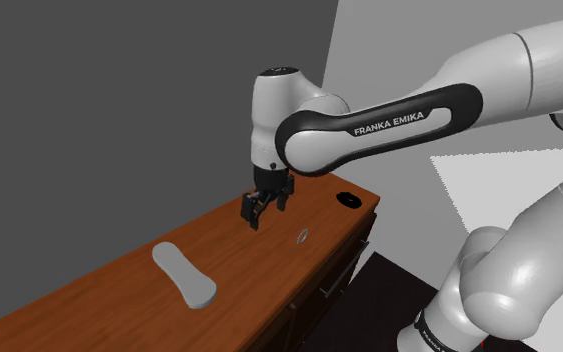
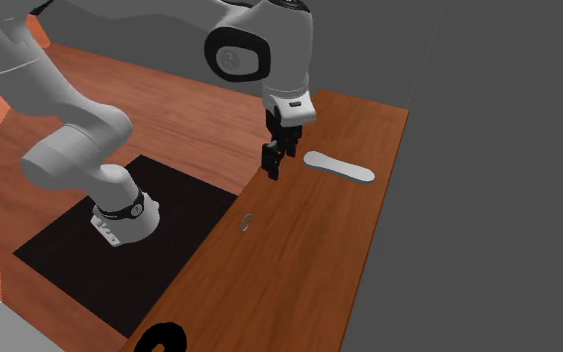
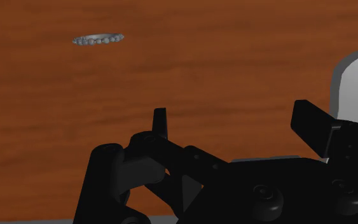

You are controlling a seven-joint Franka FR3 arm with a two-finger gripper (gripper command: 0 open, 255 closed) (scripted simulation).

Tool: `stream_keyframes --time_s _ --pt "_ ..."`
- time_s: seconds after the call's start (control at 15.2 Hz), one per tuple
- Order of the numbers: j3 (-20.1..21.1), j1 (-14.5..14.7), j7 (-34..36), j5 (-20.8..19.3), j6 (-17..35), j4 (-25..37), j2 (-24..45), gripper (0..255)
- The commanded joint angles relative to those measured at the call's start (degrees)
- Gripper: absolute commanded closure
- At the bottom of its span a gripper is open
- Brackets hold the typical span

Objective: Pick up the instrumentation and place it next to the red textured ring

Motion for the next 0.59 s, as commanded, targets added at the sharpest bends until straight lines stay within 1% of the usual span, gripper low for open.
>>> stream_keyframes --time_s 0.0,0.26,0.53 --pt "1.59 0.52 2.78 -0.66 1.32 2.42 3.95 0" --pt "3.97 1.72 7.99 -3.11 2.93 8.46 12.25 0" --pt "5.41 3.72 13.10 -6.38 3.53 15.67 20.92 0"
